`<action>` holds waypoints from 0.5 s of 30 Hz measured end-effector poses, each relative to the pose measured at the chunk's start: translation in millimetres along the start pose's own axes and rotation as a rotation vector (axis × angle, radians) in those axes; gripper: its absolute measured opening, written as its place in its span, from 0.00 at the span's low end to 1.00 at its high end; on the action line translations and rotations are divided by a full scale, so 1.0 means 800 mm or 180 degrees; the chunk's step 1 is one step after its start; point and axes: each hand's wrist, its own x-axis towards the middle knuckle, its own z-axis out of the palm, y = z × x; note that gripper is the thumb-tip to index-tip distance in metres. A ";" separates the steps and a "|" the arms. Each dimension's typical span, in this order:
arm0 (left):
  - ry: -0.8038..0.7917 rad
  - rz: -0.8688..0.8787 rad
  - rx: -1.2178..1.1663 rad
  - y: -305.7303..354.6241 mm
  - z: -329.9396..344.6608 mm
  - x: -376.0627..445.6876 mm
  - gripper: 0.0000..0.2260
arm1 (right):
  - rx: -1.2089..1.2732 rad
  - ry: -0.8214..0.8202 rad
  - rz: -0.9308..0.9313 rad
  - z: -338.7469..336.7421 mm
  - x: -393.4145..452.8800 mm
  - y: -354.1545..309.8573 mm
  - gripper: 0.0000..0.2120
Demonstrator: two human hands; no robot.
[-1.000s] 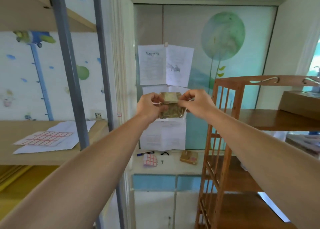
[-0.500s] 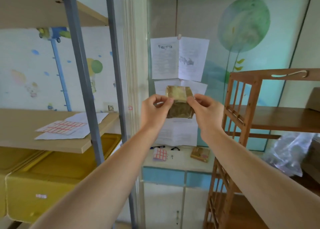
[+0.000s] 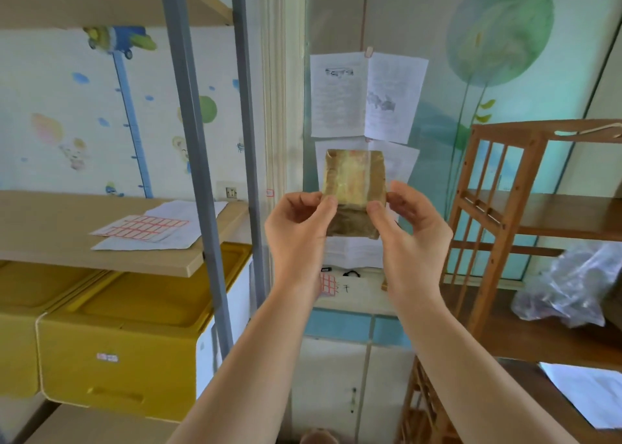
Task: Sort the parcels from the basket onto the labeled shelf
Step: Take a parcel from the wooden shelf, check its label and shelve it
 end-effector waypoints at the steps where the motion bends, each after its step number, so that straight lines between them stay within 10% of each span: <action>1: -0.0045 0.0012 -0.0044 0.003 -0.011 -0.001 0.04 | 0.0035 0.0032 -0.0047 0.009 -0.010 0.000 0.20; 15: -0.0220 0.0173 0.0033 0.121 -0.275 0.049 0.09 | 0.0812 -0.0570 -0.0073 0.247 -0.167 -0.008 0.20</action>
